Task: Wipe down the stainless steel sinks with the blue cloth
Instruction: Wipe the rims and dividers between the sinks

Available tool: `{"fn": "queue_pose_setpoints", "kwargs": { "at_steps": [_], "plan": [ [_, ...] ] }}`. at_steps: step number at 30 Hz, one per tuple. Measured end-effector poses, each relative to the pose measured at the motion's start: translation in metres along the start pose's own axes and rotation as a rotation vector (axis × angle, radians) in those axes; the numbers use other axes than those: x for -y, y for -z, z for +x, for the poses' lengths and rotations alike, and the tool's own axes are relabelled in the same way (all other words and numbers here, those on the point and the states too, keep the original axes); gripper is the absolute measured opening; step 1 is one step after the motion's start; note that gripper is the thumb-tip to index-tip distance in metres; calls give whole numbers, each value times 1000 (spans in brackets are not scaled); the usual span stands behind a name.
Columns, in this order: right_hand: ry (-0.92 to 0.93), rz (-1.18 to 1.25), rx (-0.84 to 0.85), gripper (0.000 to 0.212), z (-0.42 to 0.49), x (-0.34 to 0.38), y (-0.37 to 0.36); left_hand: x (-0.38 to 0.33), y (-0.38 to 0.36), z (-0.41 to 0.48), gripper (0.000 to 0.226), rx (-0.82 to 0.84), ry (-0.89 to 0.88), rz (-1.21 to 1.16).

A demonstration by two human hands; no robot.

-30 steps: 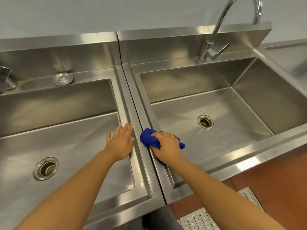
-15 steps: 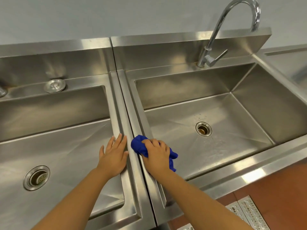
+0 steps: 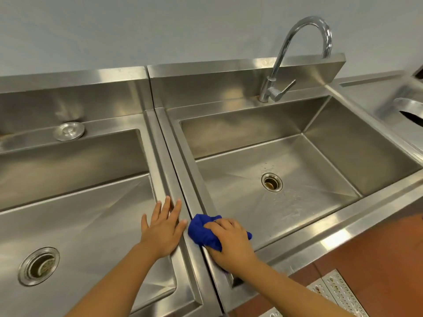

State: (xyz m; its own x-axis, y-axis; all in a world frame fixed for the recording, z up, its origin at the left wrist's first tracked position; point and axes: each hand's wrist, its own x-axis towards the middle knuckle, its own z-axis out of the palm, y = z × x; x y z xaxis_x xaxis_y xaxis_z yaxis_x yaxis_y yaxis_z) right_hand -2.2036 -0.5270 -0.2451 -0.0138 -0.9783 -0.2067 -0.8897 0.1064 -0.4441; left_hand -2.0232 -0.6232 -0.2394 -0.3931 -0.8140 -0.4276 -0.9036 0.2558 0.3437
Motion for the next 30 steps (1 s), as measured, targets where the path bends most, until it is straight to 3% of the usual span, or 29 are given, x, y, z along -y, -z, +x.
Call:
{"fn": "queue_pose_setpoints", "kwargs": {
  "at_steps": [8, 12, 18, 26, 30],
  "plan": [
    [-188, -23, -54, 42, 48, 28, 9, 9, 3, 6, 58, 54, -28, 46],
    [-163, -170, 26, 45, 25, 33, 14, 8, 0, 4, 58, -6, -42, 44],
    [-102, -214, 195, 49, -50, 21, 23, 1, -5, 5, 57, -122, -200, 2],
    [-202, -182, -30, 42, -57, 40, 6, -19, -8, 14, 57, -55, -254, 140],
    [-119, -245, -111, 39, -81, 32, -8, -20, -9, 14, 61, -57, -264, 184]
  ]
}}
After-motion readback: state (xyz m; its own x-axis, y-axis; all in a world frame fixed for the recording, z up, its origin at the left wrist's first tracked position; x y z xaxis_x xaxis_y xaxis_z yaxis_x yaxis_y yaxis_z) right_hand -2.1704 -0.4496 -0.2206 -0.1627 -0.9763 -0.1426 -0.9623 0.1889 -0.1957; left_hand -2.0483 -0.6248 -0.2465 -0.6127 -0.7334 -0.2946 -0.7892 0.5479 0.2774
